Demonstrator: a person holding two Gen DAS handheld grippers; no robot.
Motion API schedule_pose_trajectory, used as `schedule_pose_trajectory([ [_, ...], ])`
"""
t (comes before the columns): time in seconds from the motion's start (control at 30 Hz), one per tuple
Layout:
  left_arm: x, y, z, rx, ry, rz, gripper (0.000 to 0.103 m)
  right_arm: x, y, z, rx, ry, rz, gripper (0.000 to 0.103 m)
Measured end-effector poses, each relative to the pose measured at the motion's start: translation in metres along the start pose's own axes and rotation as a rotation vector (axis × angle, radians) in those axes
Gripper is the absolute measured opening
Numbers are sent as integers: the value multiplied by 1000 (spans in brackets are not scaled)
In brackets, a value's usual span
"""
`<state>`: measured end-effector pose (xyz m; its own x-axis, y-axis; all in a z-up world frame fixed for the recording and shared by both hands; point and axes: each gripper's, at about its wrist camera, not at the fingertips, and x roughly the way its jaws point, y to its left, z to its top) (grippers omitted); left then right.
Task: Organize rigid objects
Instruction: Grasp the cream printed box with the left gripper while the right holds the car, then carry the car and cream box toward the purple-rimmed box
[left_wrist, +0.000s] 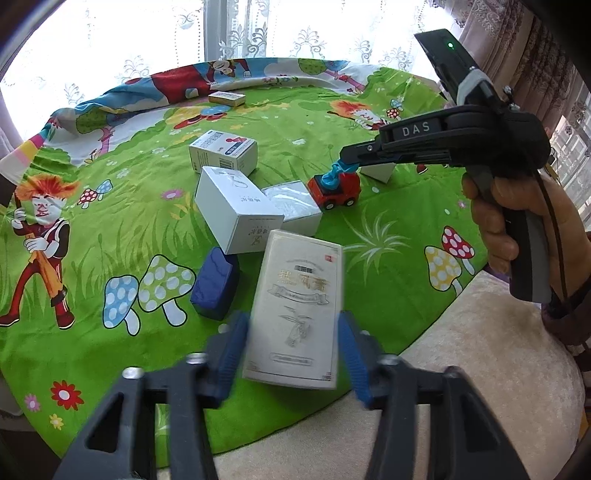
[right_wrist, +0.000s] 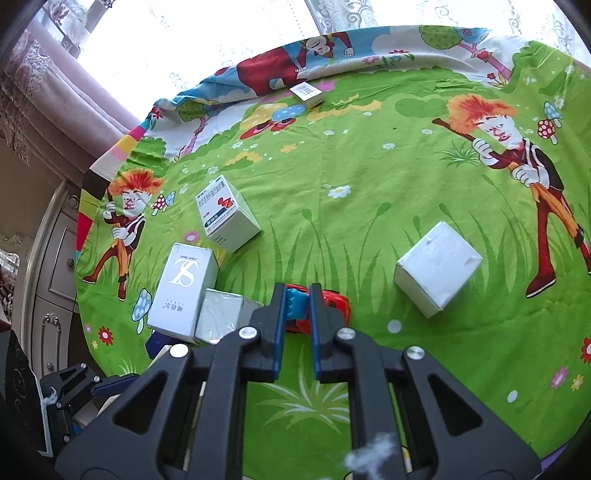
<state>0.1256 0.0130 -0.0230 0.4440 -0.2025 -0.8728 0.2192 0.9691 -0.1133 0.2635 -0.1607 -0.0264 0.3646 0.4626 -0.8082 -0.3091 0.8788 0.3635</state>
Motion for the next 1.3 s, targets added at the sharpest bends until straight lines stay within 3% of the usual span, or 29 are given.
schedule_pose_trajectory([
  [0.07,-5,2,2,-25,-11,-4,24,-5,-2,-1,12,-3,5,15],
  [0.23,-5,1,2,-30,-8,-3,26,-18,-6,-3,30,-17,11,15],
  [0.3,-7,0,1,-32,-11,-4,44,-24,-6,-4,33,-21,13,15],
  [0.33,-7,-1,1,-30,-12,8,66,-27,-6,-5,32,-25,9,15],
  [0.37,-9,-3,1,-25,-20,19,75,-31,-6,-5,31,-29,6,15],
  [0.47,-11,-9,3,-2,-23,36,75,-43,-6,-7,28,-36,-8,15],
  [0.57,1,-16,5,29,32,97,75,-55,-8,-13,42,-38,-13,15],
  [0.7,17,-20,5,46,96,103,74,-73,-14,-28,50,-46,-35,15],
  [0.73,20,-20,5,44,105,101,58,-78,-15,-31,53,-49,-40,15],
  [0.77,22,-20,5,45,114,101,53,-82,-17,-34,57,-52,-43,15],
  [1.0,10,-36,8,73,80,99,53,-121,-40,-55,98,-82,-66,15],
  [1.3,-11,-82,21,127,7,42,52,-191,-92,-97,174,-132,-143,15],
])
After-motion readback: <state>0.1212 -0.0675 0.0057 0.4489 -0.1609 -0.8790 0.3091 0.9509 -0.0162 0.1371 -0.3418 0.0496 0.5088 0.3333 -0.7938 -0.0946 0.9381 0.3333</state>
